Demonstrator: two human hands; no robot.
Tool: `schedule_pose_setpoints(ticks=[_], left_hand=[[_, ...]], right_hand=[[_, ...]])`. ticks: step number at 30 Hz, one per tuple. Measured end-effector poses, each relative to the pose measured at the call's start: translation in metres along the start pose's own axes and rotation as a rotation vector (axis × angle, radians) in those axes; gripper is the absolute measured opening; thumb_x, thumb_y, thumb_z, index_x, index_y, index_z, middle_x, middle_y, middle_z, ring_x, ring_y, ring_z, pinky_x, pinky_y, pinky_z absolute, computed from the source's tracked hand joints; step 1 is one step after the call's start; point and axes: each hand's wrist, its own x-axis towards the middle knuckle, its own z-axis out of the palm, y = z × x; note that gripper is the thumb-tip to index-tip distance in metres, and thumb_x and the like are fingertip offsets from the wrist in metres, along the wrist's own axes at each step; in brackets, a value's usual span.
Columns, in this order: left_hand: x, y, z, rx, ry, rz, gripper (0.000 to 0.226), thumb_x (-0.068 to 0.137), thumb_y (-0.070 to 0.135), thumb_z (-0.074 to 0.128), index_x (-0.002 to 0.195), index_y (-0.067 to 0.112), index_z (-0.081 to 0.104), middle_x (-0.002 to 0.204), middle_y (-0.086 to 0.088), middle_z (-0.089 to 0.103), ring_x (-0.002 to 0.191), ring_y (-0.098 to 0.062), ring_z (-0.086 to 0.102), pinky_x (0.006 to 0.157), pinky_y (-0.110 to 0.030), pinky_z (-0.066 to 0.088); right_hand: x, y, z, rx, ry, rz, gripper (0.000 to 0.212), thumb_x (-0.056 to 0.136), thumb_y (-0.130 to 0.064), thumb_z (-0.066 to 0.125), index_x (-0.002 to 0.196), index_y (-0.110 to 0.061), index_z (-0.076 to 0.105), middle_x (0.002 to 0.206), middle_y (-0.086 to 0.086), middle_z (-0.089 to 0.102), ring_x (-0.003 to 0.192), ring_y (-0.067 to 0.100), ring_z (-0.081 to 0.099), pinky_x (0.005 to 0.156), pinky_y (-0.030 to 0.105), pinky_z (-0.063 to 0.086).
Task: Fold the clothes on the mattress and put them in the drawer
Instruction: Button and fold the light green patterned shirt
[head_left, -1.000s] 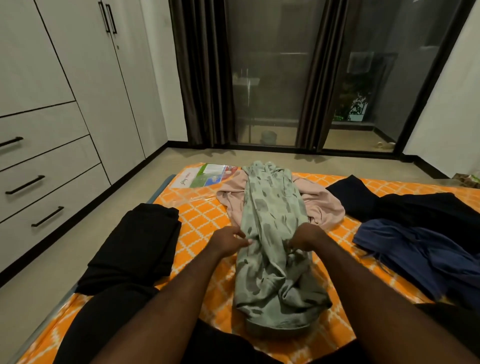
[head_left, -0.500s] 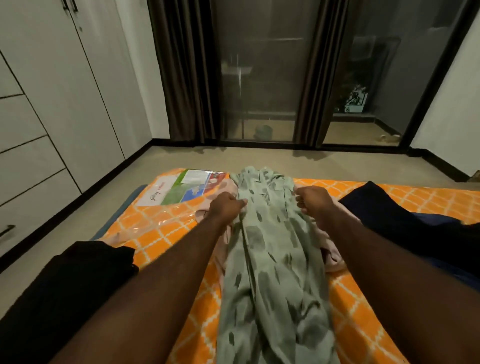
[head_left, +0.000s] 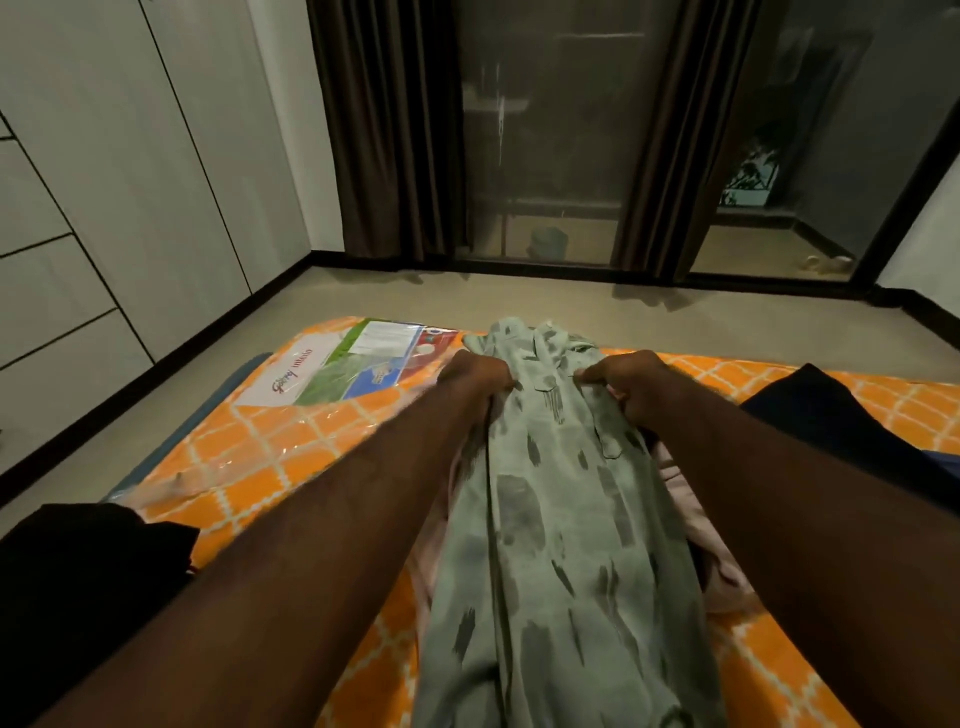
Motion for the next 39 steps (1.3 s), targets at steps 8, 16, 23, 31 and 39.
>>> schedule_pose_setpoints(ticks=[8,16,23,31,39], left_hand=[[-0.027,0.001,0.0,-0.227,-0.268,-0.119,0.016,0.097,0.003,0.057,0.109,-0.005,0.063,0.09,-0.018,0.072,0.081,-0.029,0.068,0.079,-0.042,0.057],[-0.024,0.003,-0.004,-0.371,-0.255,-0.026,0.035,0.087,0.007,0.06,0.121,-0.001,0.065,0.109,-0.021,0.074,0.104,-0.037,0.071,0.09,-0.046,0.058],[-0.027,0.004,-0.008,-0.523,-0.361,0.093,0.046,0.083,0.001,0.057,0.129,-0.003,0.062,0.12,-0.027,0.068,0.11,-0.04,0.067,0.096,-0.05,0.055],[-0.052,0.008,-0.024,-0.679,-0.397,0.244,0.082,0.071,-0.003,0.079,0.141,0.016,0.042,0.134,-0.025,0.058,0.111,-0.045,0.066,0.085,-0.061,0.057],[-0.098,0.0,-0.038,-0.624,-0.334,0.384,0.074,0.07,-0.027,0.066,0.127,0.018,0.055,0.122,-0.017,0.068,0.112,-0.04,0.067,0.089,-0.062,0.056]], right_hand=[[-0.027,-0.005,-0.002,0.086,-0.243,0.137,0.02,0.089,-0.011,0.072,0.103,0.002,0.074,0.1,0.019,0.077,0.101,0.034,0.071,0.092,0.045,0.056],[-0.021,0.001,-0.004,0.214,-0.3,0.011,0.034,0.084,-0.011,0.061,0.113,0.001,0.072,0.109,0.02,0.075,0.104,0.036,0.071,0.103,0.047,0.052],[-0.029,0.0,-0.016,0.342,-0.382,-0.241,0.047,0.083,0.001,0.067,0.13,-0.005,0.064,0.12,0.023,0.071,0.111,0.042,0.069,0.097,0.055,0.056],[-0.072,0.0,-0.036,0.384,-0.587,-0.375,0.048,0.091,0.004,0.059,0.139,-0.004,0.057,0.134,0.029,0.062,0.124,0.048,0.059,0.104,0.06,0.049],[-0.125,0.006,-0.041,0.438,-0.481,-0.494,0.047,0.085,0.02,0.053,0.127,0.001,0.062,0.118,0.026,0.069,0.103,0.042,0.069,0.087,0.052,0.061]])
